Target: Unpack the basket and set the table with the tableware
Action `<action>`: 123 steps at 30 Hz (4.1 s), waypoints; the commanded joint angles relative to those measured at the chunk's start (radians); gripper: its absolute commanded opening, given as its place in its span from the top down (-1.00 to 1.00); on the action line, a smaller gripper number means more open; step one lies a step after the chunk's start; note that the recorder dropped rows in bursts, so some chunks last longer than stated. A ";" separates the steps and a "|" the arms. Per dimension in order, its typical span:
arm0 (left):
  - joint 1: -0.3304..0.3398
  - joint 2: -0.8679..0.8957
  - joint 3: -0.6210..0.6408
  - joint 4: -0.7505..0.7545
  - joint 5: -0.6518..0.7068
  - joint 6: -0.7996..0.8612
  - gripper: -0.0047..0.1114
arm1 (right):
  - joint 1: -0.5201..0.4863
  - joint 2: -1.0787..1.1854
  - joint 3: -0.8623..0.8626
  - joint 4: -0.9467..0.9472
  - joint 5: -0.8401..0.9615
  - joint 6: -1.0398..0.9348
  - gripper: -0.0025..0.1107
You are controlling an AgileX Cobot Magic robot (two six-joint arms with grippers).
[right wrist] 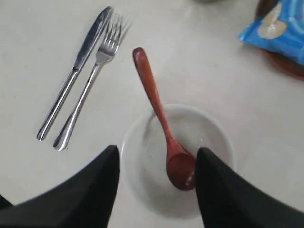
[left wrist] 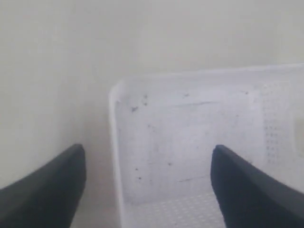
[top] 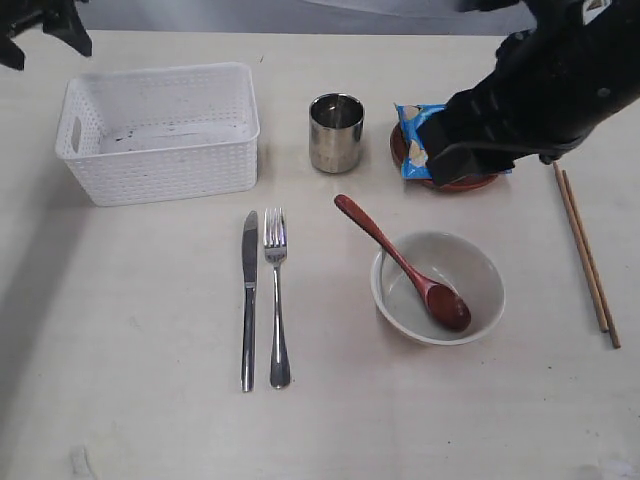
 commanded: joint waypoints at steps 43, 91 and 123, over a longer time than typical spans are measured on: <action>-0.105 -0.935 0.722 -0.145 -0.454 0.144 0.91 | -0.615 0.567 0.086 -0.072 -0.360 -0.058 0.16; -0.105 -0.935 0.737 -0.145 -0.458 0.157 0.91 | -0.474 0.565 0.075 0.234 -0.155 -0.285 0.96; -0.105 -0.935 0.748 -0.149 -0.477 0.157 0.91 | -0.474 0.584 0.039 0.142 -0.153 -0.277 0.54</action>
